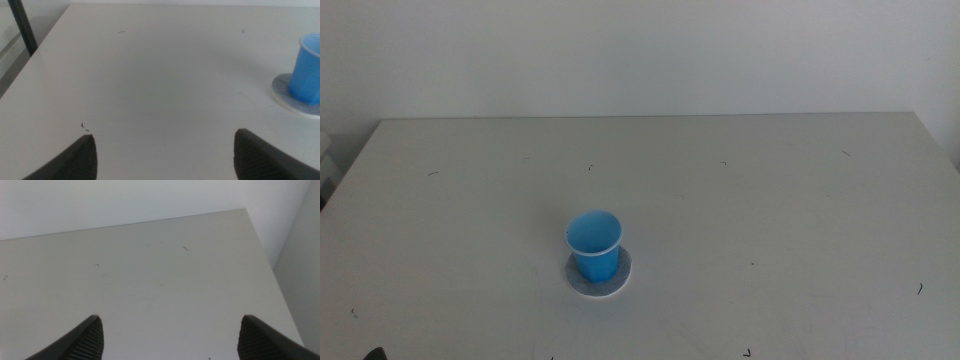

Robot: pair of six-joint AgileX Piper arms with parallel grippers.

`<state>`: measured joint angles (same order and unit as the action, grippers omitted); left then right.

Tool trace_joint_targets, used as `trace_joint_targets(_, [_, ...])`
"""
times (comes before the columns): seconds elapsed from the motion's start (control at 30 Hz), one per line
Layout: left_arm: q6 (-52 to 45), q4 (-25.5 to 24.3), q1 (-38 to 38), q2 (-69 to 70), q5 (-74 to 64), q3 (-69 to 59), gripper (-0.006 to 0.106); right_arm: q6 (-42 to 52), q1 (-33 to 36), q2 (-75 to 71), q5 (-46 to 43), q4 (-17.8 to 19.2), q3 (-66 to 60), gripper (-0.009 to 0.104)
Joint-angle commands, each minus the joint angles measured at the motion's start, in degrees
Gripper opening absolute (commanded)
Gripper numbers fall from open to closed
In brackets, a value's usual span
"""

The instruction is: Place an empty cup on a cup mat.

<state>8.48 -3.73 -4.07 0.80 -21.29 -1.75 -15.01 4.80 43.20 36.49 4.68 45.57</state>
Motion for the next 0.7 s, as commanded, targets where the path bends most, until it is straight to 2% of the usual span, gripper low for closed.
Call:
trace_joint_targets(0.0, [0.62, -0.02, 0.06, 0.56, 3.78, 0.34, 0.105, 3.46, -2.03, -3.97, -4.34, 0.18, -2.15, 0.093])
trace_joint_targets(0.27, [0.62, -0.02, 0.06, 0.56, 3.78, 0.34, 0.105, 12.82, -2.23, -15.70, -11.85, -1.74, -15.19, 0.093])
trace_joint_targets(0.47, [0.62, -0.02, 0.06, 0.56, 3.78, 0.34, 0.105, 28.82, -2.23, -23.90, -13.82, -6.70, -23.23, 0.093])
trace_joint_targets(0.53, [0.62, -0.02, 0.06, 0.56, 3.78, 0.34, 0.105, 30.55, -2.23, -26.21, -13.57, -8.02, -25.29, 0.093])
trace_joint_targets(0.67, [0.62, -0.02, 0.06, 0.56, 3.78, 0.34, 0.105, 30.82, -2.23, -29.85, -10.58, -7.83, -29.31, 0.093])
